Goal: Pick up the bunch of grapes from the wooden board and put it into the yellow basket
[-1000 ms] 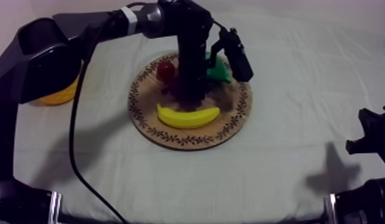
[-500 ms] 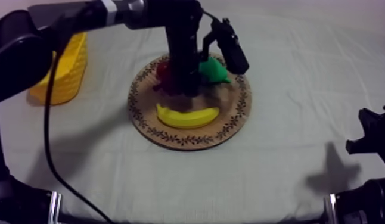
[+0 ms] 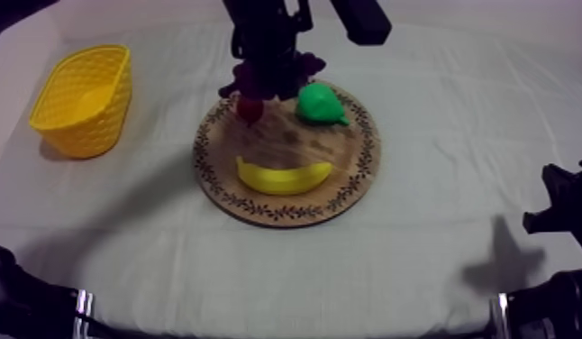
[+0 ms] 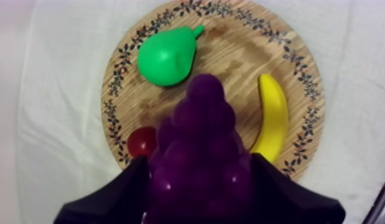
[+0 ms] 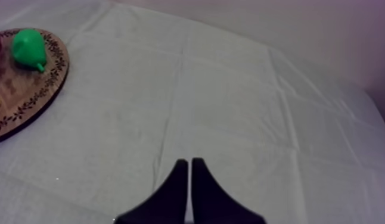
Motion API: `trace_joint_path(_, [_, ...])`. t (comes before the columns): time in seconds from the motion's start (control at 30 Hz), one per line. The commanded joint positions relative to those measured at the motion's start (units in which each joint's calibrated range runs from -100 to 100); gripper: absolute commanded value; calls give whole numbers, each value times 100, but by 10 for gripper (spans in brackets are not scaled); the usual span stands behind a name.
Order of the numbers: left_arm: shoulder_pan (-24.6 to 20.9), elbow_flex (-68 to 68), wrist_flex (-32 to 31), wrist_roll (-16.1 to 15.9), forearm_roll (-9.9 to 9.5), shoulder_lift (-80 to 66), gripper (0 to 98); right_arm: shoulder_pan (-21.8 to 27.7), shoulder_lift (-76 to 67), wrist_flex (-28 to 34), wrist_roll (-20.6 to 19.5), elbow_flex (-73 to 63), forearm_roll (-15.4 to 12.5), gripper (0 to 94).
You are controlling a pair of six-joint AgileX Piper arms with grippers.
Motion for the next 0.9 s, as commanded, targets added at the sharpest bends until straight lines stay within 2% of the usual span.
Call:
trace_joint_path(0.0, [4, 48, 29, 47, 3, -157, 312, -2, 0, 0, 0, -4, 0, 3])
trace_joint_path(0.2, [-127, 216, 58, 172, 50, -350, 323, -2, 0, 0, 0, -4, 0, 3])
trace_joint_path(0.4, [-470, 369, 35, 236, 122, -518, 326, -2, 0, 0, 0, -4, 0, 3])
trace_joint_path(0.87, [-1797, 856, 29, 294, 156, -948, 326, -2, 0, 0, 0, -4, 0, 3])
